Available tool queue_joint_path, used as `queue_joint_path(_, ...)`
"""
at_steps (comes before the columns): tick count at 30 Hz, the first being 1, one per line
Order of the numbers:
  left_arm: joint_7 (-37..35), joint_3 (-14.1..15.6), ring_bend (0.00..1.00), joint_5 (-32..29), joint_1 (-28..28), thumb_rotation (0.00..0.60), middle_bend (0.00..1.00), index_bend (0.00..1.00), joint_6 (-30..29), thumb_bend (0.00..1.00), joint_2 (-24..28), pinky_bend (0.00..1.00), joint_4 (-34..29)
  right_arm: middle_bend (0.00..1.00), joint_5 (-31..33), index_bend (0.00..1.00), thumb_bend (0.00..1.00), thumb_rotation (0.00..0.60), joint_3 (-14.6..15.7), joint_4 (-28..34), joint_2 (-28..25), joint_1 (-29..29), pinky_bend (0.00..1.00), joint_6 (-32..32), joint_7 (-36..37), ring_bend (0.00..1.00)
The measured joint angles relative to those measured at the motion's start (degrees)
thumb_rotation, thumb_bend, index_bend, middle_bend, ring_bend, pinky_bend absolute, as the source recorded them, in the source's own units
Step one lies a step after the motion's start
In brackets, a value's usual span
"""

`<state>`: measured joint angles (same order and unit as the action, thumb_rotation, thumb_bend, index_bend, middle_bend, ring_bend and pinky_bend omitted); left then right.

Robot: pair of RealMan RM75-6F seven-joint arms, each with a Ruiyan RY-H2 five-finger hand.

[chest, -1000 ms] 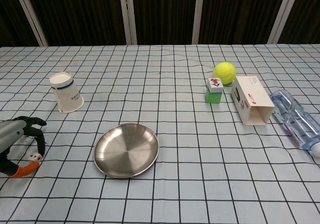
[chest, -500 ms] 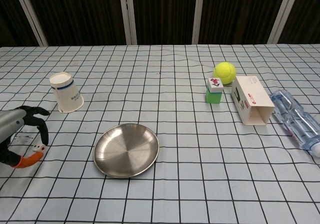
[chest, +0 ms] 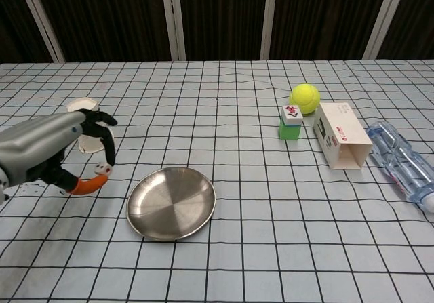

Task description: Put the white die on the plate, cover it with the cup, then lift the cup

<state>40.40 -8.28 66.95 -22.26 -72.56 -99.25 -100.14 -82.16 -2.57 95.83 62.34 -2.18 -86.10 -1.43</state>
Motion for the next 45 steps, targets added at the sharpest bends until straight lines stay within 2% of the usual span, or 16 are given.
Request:
queue_joint_path(9,5.22,-2.33,0.0,-6.27,-5.47,0.6,0.09,0.53,4.79,0.55,-9.32,0.06,6.56,0.12,0.23,0.11,0.04,0.6,-0.19,-0.06,-0.52,-0.27,0.04,-0.37,0.96,0.12)
queue_joint_path(13,5.44,-2.67,0.0,-7.97,-6.66,0.6,0.08,0.5,5.91,0.54,-11.61,0.06,9.2,0.12,0.22,0.11,0.04,0.6,-0.17,-0.1,-0.67,-0.34,0.04,-0.41,1.25,0.12)
queue_joint_path(15,4.62,-2.8,0.0,-8.57,-7.07,0.6,0.07,0.45,6.9,0.54,-12.03,0.06,9.81,0.12,0.23,0.11,0.04,0.6,-0.14,-0.08,-0.7,-0.32,0.04,-0.3,1.27,0.12)
queue_joint_path(20,2.11,-2.7,0.0,-8.98,-8.2,0.6,0.02,0.19,9.83,0.47,-12.21,0.05,10.76,0.12,0.34,0.11,0.04,0.6,-0.1,-0.07,-0.69,-0.2,0.04,0.05,1.12,0.12)
queue_joint_path(23,1.23,-1.92,0.0,-8.6,-8.67,0.6,0.0,0.08,11.09,0.42,-11.43,0.04,10.65,0.12,0.35,0.11,0.04,0.6,-0.16,-0.09,-0.67,-0.2,0.04,-0.03,1.1,0.12)
queue_joint_path(27,1.73,-0.77,0.0,-7.96,-8.85,0.6,0.0,0.02,11.31,0.39,-9.07,0.04,8.31,0.12,0.37,0.11,0.04,0.6,-0.15,-0.04,-0.74,-0.26,0.04,-0.09,1.06,0.12)
queue_joint_path(32,4.53,0.57,0.0,-7.51,-8.61,0.6,0.0,0.05,9.87,0.38,-4.89,0.04,2.64,0.12,0.3,0.11,0.04,0.6,-0.11,0.24,-0.74,-0.24,0.04,-0.08,0.81,0.12)
queue_joint_path(36,8.02,1.45,0.0,-4.16,-8.05,0.6,0.02,0.09,5.19,0.38,-1.39,0.05,-0.91,0.12,0.21,0.11,0.04,0.6,-0.08,0.57,-0.8,-0.35,0.04,-0.32,0.65,0.12)
queue_joint_path(41,8.73,1.55,0.0,5.38,-7.18,0.6,0.01,0.1,-2.3,0.38,1.67,0.05,-0.23,0.12,0.11,0.11,0.04,0.6,0.04,0.92,-0.9,-0.35,0.04,-0.18,0.6,0.12)
queue_joint_path(45,9.33,-0.49,0.0,7.14,-7.22,0.6,0.01,0.11,-4.82,0.37,4.18,0.05,0.61,0.12,-0.21,0.11,0.04,0.6,0.12,1.13,-0.89,-0.33,0.04,-0.27,0.45,0.12)
